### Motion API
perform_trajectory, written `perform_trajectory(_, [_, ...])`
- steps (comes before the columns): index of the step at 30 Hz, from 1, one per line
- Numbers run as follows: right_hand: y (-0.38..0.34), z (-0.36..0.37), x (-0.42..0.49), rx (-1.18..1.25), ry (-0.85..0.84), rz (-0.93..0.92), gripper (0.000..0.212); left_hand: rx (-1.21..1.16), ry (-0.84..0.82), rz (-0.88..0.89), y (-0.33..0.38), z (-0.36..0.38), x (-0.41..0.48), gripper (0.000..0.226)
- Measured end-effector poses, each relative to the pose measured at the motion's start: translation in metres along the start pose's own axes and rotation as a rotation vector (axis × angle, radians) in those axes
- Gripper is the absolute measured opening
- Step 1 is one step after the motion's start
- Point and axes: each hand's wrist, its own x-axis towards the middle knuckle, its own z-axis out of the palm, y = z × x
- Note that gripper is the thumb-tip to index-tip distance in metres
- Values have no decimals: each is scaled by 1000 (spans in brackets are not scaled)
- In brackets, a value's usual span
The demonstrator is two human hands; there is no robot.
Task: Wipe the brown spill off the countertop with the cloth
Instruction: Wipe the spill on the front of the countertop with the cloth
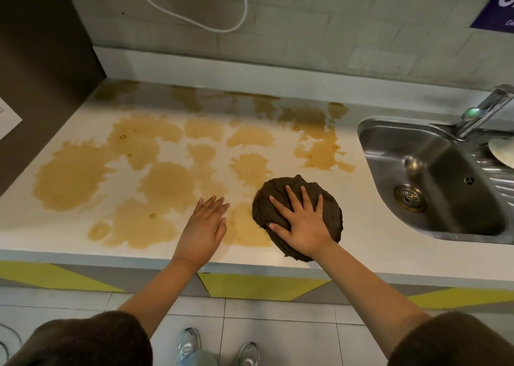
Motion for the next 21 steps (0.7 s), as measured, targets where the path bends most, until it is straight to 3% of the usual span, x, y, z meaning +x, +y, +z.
perform_trajectory(9, [21,-1,0,-29,-10,-80,65,-9,13,-34,1,-1,-2,51])
perform_trajectory(15, [-8,-3,18,39,-13,81,75,-14,28,-48,0,0,-2,51])
perform_trajectory(21, [-4,5,-11,-17,-4,-141,68,-25,39,-63,-2,1,-3,51])
